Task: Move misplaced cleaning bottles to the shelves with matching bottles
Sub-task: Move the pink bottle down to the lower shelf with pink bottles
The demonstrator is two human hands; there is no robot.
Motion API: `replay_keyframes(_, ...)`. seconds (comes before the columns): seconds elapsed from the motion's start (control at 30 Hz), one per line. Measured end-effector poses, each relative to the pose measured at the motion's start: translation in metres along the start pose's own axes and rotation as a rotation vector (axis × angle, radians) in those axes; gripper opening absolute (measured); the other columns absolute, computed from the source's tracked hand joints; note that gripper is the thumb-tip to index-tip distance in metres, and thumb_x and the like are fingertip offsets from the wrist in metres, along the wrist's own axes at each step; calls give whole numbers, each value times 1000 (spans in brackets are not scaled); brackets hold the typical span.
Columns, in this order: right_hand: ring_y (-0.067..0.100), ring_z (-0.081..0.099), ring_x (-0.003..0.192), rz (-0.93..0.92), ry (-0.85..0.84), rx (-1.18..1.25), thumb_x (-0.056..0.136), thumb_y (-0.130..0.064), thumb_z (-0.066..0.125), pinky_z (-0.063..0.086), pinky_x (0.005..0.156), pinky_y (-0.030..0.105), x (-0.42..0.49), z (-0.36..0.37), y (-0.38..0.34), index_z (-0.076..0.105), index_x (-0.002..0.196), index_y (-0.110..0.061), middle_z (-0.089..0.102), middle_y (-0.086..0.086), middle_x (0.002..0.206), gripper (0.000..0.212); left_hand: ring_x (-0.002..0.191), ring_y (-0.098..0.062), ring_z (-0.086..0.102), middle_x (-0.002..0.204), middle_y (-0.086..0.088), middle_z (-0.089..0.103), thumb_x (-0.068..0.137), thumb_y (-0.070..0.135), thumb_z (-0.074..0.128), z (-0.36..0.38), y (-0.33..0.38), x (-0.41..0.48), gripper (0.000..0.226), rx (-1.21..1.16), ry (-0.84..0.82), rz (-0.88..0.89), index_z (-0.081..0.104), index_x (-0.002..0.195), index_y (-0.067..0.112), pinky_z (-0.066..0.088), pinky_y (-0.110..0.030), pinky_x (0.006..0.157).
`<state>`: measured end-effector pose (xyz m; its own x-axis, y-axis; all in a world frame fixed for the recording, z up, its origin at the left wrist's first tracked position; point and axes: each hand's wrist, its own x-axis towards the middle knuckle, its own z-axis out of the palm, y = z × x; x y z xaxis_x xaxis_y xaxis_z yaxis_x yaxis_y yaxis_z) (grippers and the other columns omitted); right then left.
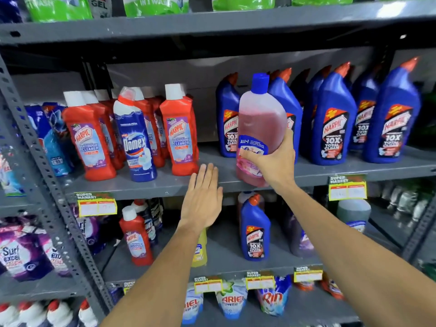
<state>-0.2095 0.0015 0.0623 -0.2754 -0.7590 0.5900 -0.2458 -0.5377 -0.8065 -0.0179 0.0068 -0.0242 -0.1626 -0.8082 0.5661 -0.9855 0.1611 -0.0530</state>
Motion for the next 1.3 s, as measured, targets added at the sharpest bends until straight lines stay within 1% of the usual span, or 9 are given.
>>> replay_keyframes(0.13, 14, 63, 111, 1, 99, -8, 55, -39, 95, 56, 94, 36, -29, -21, 8, 42, 127, -27, 61, -9, 119, 90, 151, -28, 5, 162, -15, 17, 99, 36, 40, 8, 21, -36, 61, -27, 77, 55, 25, 151, 6, 18, -48, 120)
replay_keyframes(0.23, -9, 61, 102, 24, 155, 27, 61, -33, 96, 50, 81, 7, -46, -36, 15, 42, 127, -26, 58, -19, 111, 86, 150, -30, 11, 160, -17, 23, 99, 36, 44, 29, 26, -62, 60, -54, 52, 70, 32, 148, 5, 19, -47, 120)
replay_keyframes(0.3, -23, 55, 96, 34, 193, 30, 63, -30, 96, 43, 75, -2, -53, -45, 18, 38, 124, -31, 53, -28, 107, 84, 149, -30, 15, 159, -17, 26, 99, 36, 44, 44, 28, -74, 60, -73, 6, 73, 33, 147, 4, 21, -47, 119)
replay_keyframes(0.47, 3, 65, 103, 105, 295, 8, 57, -28, 98, 57, 87, 24, -71, -55, 50, 44, 130, -14, 61, -15, 113, 92, 148, -30, 20, 158, -17, 29, 98, 44, 35, 88, 36, -90, 66, -123, -182, 10, 28, 149, 2, 23, -47, 119)
replay_keyframes(0.63, -5, 65, 95, 212, 302, -59, 56, -24, 98, 59, 83, 23, -92, -55, 104, 44, 129, -16, 59, -22, 107, 90, 147, -31, 21, 158, -18, 28, 99, 48, 32, 140, 39, -97, 69, -161, -314, -3, 28, 149, 1, 22, -46, 119)
replay_keyframes(0.83, -7, 64, 94, 338, 311, -126, 61, -19, 94, 50, 76, 7, -116, -45, 178, 44, 125, -19, 63, -6, 114, 81, 142, -38, 31, 153, -24, 35, 90, 56, 17, 203, 41, -114, 84, -199, -493, -6, 32, 145, -4, 29, -51, 114)
replay_keyframes(0.93, -18, 60, 81, 401, 306, -166, 63, -20, 92, 45, 69, 3, -132, -41, 212, 44, 122, -22, 61, -15, 102, 75, 144, -38, 26, 155, -23, 30, 89, 58, 15, 230, 42, -126, 86, -210, -598, -17, 28, 147, -4, 25, -52, 116)
replay_keyframes(1.1, -18, 61, 81, 502, 316, -198, 65, -19, 91, 45, 71, 3, -151, -34, 256, 45, 128, -15, 61, -18, 99, 79, 147, -37, 17, 160, -21, 20, 97, 50, 34, 270, 38, -144, 75, -211, -691, -40, 19, 150, -1, 17, -51, 119)
replay_keyframes(1.3, -17, 60, 82, 512, 292, -213, 68, -20, 89, 50, 74, 10, -149, -19, 288, 43, 132, -15, 63, -12, 105, 80, 151, -31, 4, 163, -16, 6, 92, 55, 9, 284, 36, -147, 80, -208, -682, -36, 10, 154, 4, 4, -47, 121)
